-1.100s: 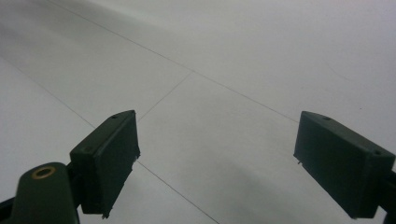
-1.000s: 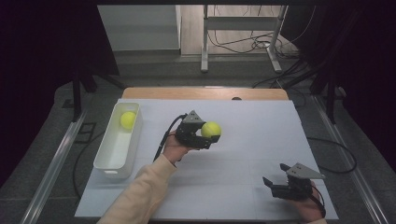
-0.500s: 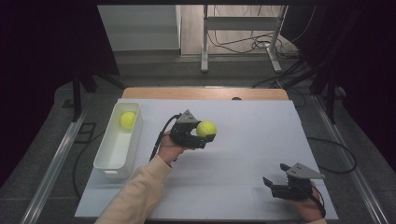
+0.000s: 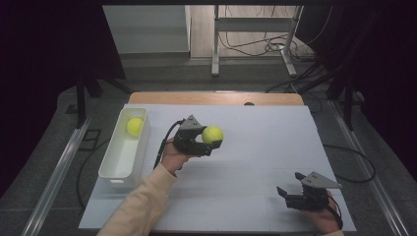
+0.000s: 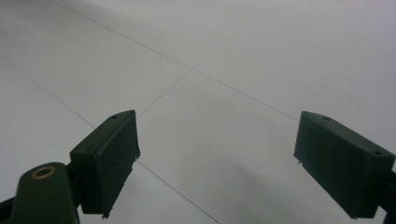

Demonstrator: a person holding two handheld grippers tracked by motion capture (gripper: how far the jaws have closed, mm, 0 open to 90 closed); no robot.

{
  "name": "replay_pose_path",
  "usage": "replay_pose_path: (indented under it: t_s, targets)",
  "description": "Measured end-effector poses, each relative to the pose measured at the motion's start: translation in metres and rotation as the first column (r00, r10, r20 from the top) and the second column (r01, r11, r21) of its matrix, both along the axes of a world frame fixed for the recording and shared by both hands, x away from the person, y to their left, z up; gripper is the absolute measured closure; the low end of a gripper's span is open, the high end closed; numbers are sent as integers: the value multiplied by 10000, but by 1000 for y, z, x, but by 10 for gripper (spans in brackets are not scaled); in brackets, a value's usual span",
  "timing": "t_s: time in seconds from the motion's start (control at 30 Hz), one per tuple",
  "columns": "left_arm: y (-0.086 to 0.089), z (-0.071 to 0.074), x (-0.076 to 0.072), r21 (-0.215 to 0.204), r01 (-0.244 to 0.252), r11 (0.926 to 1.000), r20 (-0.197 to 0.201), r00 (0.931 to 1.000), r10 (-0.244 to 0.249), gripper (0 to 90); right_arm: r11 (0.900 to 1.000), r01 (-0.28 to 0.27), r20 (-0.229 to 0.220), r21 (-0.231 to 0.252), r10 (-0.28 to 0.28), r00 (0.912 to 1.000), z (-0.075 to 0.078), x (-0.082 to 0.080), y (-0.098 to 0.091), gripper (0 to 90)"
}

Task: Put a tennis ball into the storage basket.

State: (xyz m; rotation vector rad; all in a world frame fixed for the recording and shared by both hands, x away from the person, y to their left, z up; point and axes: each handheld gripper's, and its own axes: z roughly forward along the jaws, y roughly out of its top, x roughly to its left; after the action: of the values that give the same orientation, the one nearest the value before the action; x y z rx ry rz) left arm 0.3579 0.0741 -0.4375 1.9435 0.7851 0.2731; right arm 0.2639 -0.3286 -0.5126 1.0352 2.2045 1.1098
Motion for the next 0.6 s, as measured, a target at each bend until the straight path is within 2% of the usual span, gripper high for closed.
replay_pose_path:
  t_s: [0.6]
  targets:
    - [16, 5, -3, -175, -266, 9995, 132, 9996, 268, 255, 10000, -9, 5, 0, 9, 10000, 0, 0, 0, 144]
